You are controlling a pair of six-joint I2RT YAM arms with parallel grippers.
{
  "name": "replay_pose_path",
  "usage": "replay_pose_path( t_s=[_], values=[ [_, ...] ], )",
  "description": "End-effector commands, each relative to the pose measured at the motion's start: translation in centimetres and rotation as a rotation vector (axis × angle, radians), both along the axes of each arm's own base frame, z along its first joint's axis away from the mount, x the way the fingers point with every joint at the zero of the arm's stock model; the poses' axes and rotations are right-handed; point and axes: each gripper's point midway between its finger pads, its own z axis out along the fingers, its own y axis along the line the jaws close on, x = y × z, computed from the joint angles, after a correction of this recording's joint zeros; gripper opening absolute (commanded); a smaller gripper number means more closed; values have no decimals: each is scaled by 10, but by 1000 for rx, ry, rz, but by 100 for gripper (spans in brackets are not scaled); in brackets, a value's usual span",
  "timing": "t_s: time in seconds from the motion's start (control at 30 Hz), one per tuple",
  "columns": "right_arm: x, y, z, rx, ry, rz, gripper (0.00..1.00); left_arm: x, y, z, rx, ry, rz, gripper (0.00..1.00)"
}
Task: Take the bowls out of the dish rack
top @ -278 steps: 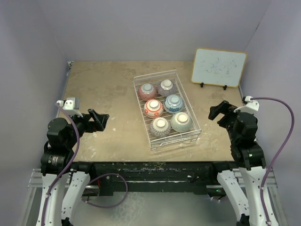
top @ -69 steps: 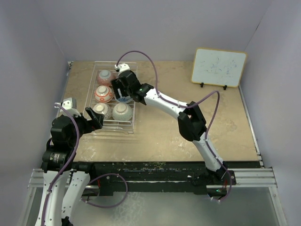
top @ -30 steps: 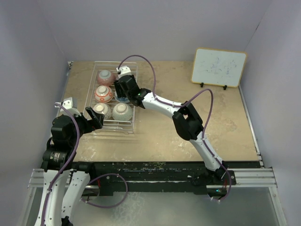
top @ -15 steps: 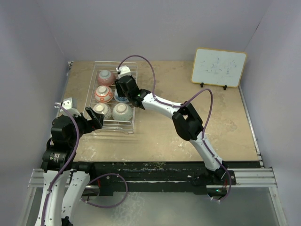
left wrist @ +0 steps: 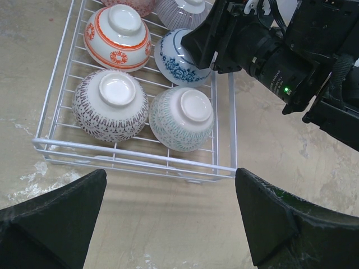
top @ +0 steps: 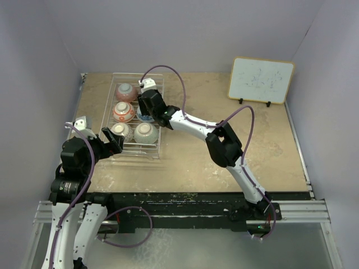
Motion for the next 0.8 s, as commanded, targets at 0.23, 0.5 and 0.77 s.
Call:
replay_pose_path(
  t_s=[0.23, 0.5, 0.77],
  values=[
    [4, 1, 66, 95, -46, -9, 0, 3, -5, 4, -12, -18, -20, 99],
    [8, 2, 81, 120, -59, -2, 0, 3, -5, 4, -13, -18, -21, 99],
    [11, 2, 90, 135, -69, -2, 0, 3, -6, 3, -15, -11, -26, 99]
  ],
)
